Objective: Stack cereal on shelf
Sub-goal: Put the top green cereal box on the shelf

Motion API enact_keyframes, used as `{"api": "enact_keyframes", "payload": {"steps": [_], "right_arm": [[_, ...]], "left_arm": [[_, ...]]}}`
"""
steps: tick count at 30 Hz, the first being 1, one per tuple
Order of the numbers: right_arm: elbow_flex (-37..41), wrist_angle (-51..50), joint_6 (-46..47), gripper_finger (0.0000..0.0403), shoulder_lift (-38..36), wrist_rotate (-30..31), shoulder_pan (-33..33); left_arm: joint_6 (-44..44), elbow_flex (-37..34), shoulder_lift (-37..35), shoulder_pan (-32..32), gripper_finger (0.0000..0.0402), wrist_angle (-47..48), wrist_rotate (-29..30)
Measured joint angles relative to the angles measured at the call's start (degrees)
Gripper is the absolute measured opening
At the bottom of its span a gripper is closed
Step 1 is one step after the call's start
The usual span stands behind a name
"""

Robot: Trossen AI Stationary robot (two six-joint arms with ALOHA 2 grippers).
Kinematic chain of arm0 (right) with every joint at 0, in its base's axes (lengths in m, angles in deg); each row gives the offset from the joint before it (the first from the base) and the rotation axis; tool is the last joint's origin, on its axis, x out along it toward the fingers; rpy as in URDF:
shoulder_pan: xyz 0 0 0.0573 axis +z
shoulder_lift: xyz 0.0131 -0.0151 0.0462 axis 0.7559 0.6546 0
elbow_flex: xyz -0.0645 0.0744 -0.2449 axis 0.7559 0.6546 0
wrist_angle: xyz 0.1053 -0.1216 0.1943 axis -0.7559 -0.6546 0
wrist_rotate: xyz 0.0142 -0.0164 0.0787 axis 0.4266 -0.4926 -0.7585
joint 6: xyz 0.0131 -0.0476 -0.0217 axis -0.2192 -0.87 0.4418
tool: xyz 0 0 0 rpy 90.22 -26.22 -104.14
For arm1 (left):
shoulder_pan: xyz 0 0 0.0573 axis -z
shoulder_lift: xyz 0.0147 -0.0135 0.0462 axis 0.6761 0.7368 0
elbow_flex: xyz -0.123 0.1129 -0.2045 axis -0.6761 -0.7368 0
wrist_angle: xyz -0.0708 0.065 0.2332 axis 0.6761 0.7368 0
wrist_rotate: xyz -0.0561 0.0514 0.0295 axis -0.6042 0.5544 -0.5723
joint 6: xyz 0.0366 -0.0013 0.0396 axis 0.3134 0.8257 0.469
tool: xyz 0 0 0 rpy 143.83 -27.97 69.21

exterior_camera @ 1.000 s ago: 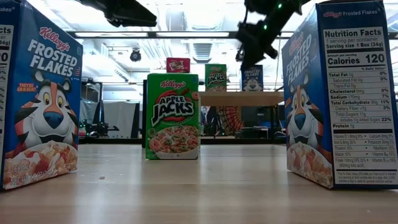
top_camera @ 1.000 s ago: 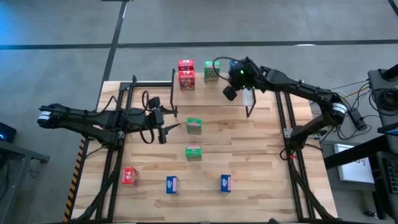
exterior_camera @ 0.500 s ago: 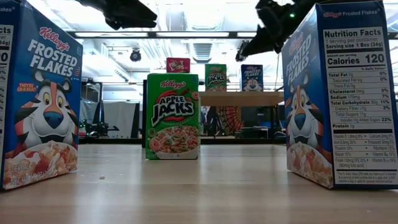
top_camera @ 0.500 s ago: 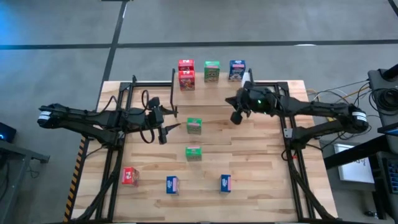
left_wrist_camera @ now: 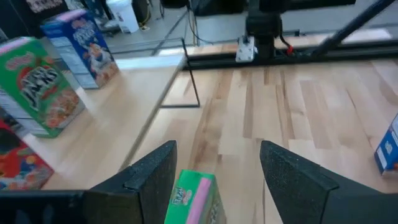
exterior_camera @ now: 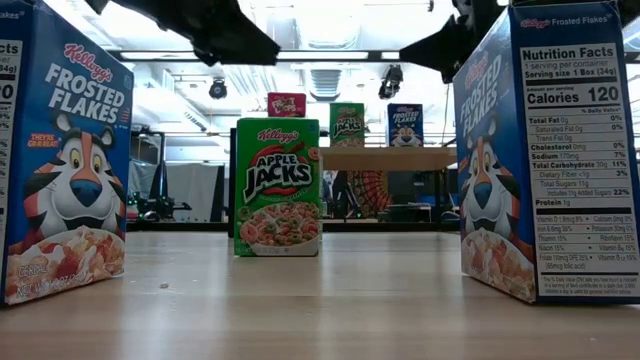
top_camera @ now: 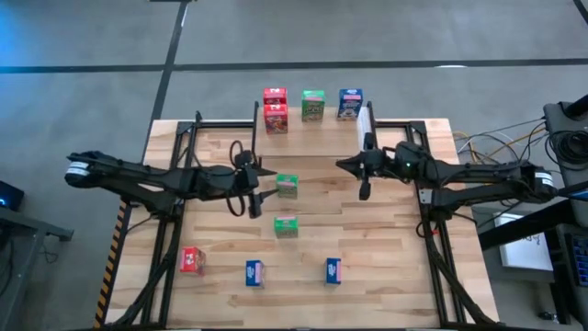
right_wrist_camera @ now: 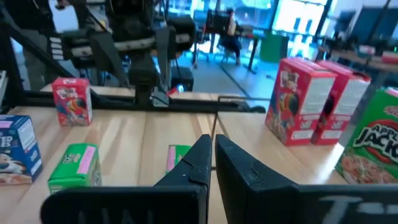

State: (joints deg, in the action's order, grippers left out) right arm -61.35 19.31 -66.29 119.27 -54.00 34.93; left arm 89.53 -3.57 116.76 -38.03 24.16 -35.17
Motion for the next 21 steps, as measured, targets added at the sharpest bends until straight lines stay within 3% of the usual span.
{"api": "enact_keyframes", "payload": {"steps": [5,13,21], "right_arm": [[4.34,5.91,-0.75,0.0013,-1.09,-0.39,-0.09],[5.11,5.62,-1.72,0.0013,-4.22,-2.37,0.0],[7.33,4.23,-2.76,0.0013,-7.85,-4.95,0.04]], "left_arm": [[0.21,2.16,3.24,-0.39,0.0225,0.1,-0.5],[2.46,6.81,9.04,-2.6,0.0278,6.0,-1.68],[8.17,11.03,15.07,-7.48,0.0288,10.81,-11.35]]}}
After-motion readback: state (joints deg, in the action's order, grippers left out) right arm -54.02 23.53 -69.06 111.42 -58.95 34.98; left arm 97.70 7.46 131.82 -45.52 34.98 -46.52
